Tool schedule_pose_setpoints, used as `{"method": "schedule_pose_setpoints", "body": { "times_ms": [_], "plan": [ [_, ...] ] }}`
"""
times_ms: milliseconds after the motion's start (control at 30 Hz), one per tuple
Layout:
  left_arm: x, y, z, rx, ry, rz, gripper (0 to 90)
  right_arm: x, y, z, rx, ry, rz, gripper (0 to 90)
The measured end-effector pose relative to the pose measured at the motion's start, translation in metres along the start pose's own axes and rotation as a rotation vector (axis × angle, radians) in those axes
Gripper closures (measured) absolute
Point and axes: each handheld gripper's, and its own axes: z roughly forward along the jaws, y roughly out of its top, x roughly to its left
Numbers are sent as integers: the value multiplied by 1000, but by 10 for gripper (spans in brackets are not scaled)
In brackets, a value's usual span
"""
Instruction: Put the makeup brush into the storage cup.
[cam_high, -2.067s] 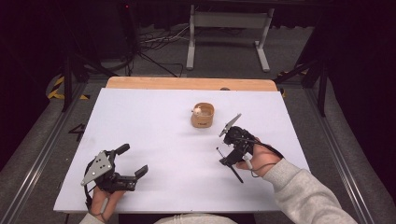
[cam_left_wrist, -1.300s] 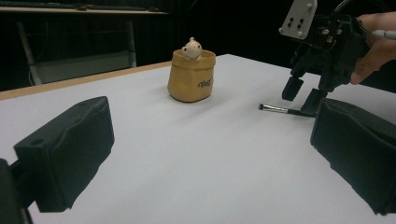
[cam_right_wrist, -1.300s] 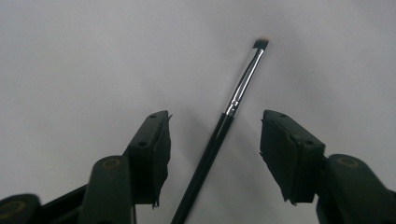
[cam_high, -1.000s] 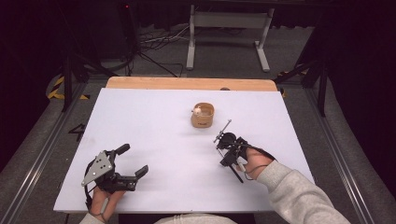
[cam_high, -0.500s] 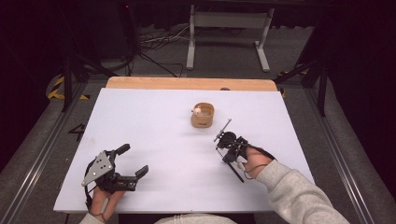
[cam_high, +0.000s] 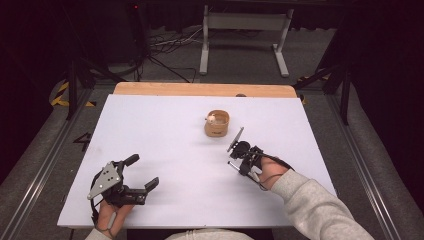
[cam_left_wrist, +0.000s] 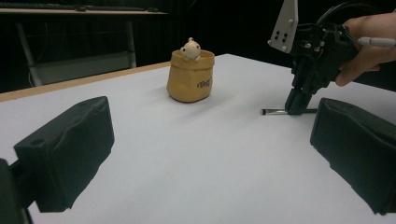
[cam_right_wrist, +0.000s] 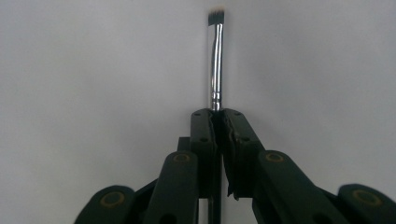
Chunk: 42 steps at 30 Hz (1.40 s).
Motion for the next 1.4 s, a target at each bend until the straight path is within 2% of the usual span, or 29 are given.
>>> {"method": "schedule_pose_setpoints", "body": {
  "times_ms": [333,533,567,600,833,1133,1400],
  "plan": [
    [0,0,0,2,0,3,4,0,1,-2,8,-7,4,841],
    [0,0,0,2,0,1,3,1,0,-12,-20,-5,7,841],
    [0,0,0,1,0,2,4,1,-1,-20,-48,-5,2,841],
    [0,0,0,1,0,2,4,1,-1,-20,-48,-5,2,841],
    [0,0,0,2,0,2,3,-2,-5,-39,-153,5,-12,841],
    [0,0,0,2,0,2,4,-4,-10,-48,-231,12,1,843],
    [0,0,0,1,0,4,4,-1,-15,-61,-327,16,0,845]
  ]
}}
